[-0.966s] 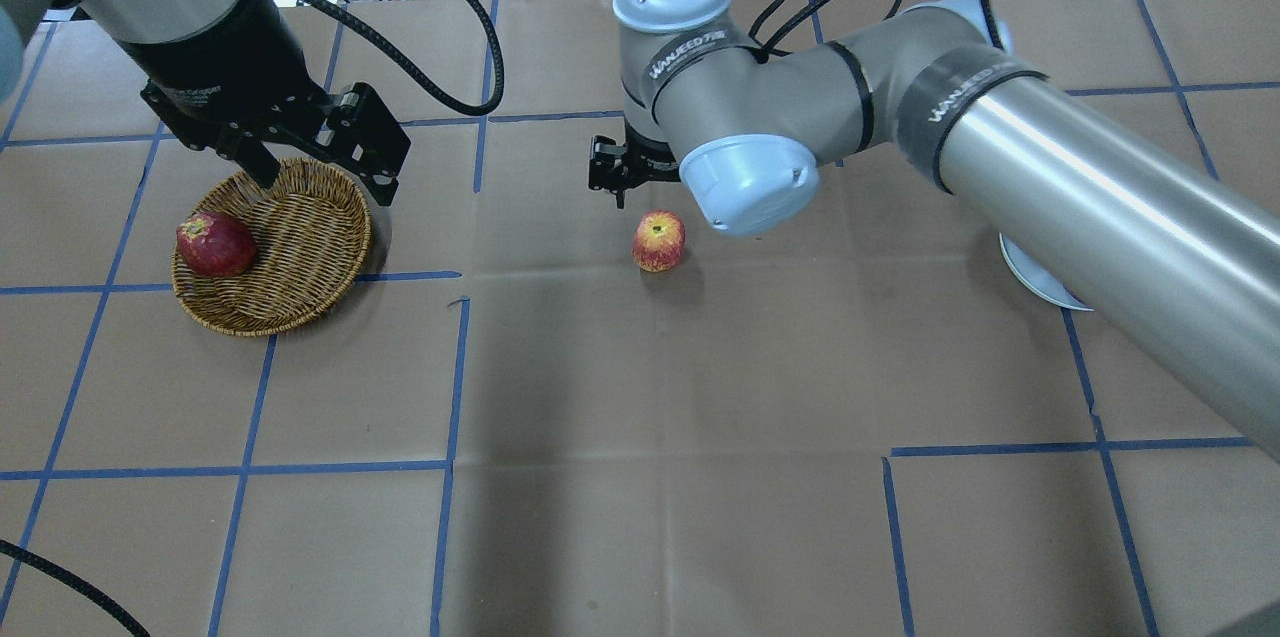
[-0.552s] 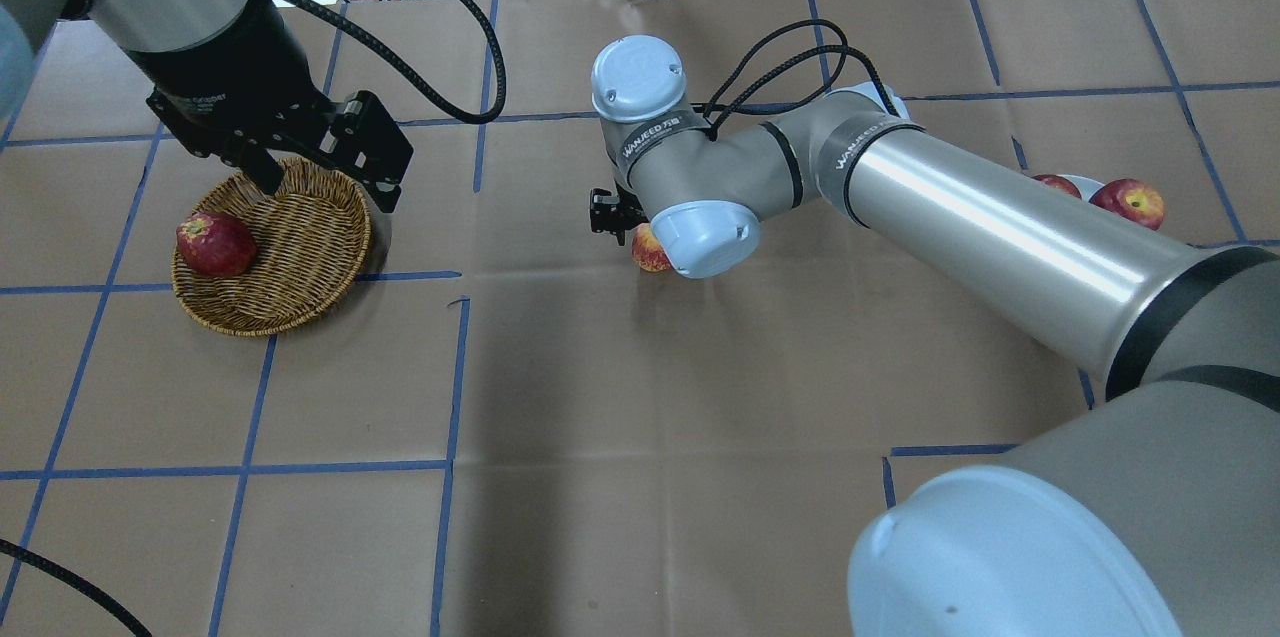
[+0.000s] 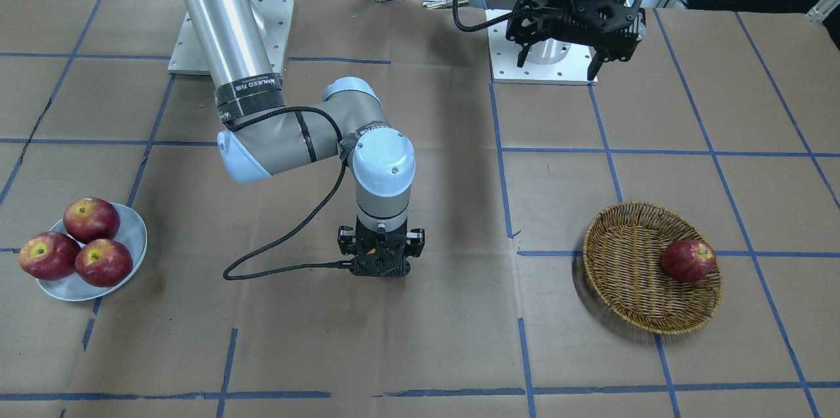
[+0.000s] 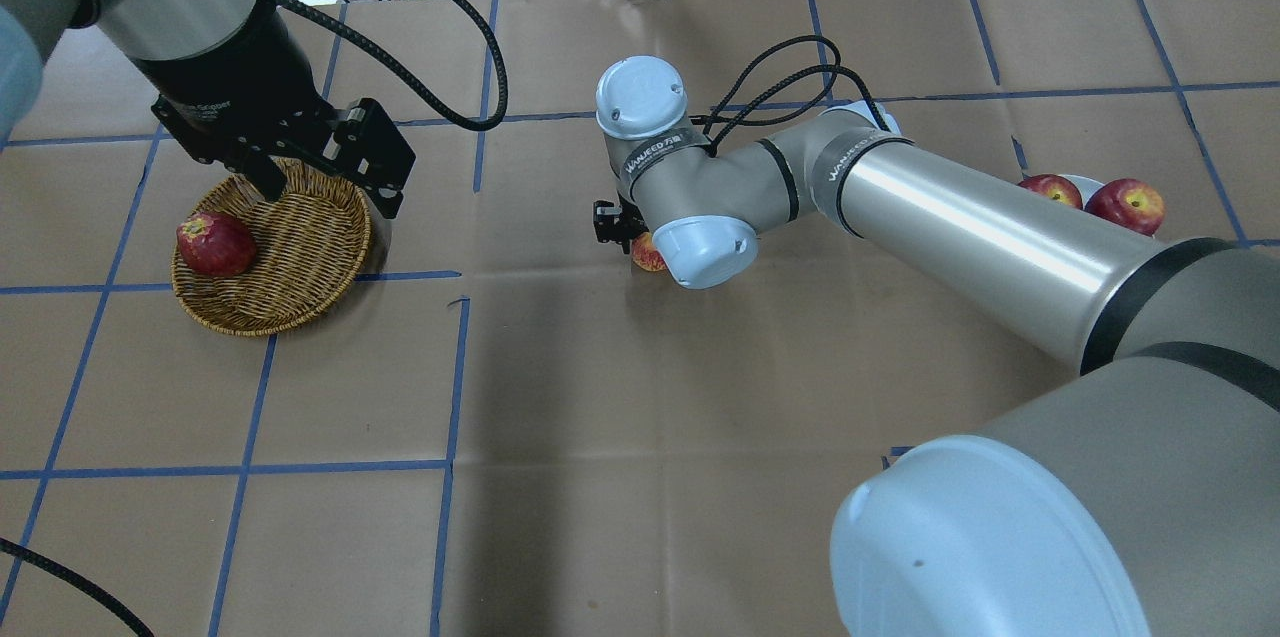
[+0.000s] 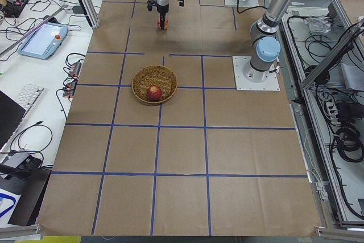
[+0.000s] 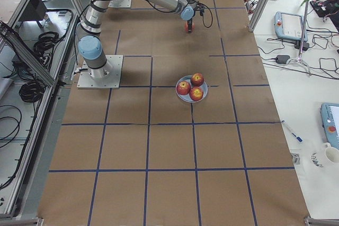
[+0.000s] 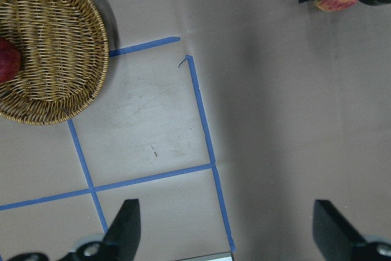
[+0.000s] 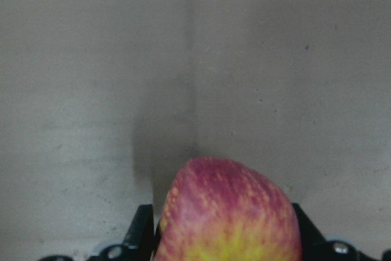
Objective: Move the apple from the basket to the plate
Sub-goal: 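Lift the apple with the right gripper and carry it over the white plate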
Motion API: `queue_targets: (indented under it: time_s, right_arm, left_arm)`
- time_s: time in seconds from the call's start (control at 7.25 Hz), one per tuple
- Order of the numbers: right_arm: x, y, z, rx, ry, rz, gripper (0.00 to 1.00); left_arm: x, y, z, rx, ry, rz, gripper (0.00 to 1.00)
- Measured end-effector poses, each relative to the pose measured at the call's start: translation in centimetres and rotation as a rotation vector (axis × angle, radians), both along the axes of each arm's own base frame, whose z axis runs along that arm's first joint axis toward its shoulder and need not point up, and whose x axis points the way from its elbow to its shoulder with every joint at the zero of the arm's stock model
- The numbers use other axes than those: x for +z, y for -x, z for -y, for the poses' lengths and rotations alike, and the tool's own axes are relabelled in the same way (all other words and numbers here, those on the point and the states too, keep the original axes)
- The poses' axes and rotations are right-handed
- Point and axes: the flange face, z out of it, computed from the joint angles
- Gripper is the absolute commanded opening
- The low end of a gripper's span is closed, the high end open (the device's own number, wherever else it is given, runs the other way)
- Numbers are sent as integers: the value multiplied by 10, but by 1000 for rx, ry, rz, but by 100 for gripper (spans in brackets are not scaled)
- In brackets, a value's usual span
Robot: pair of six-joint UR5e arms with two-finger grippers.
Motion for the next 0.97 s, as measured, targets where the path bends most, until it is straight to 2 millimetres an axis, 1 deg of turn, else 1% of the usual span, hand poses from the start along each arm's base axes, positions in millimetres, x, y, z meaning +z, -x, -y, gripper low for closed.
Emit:
queue_targets:
  time_s: [0.28, 0.41, 0.55, 0.69, 0.83, 0.97]
  right_arm:
    - [12, 1, 4, -4, 19, 8, 46]
    - [28, 4, 8, -6, 36, 16, 46]
    - [50, 12, 11, -7, 48, 21, 46]
    - [75, 30, 14, -9, 51, 22, 46]
    - [105, 65, 20, -13, 52, 17, 46]
    - [134, 114, 28, -20, 47, 7, 46]
  left_arm:
    - [-1, 0, 0, 0, -1, 0, 99]
    - [-1, 0, 0, -1, -2, -1, 99]
    - [-1, 1, 0, -1, -2, -1, 99]
    - [-1, 1, 0, -1, -2, -1, 99]
    - [-1, 1, 0, -1, -2, -2, 99]
    - [-1, 1, 0, -1, -2, -2, 99]
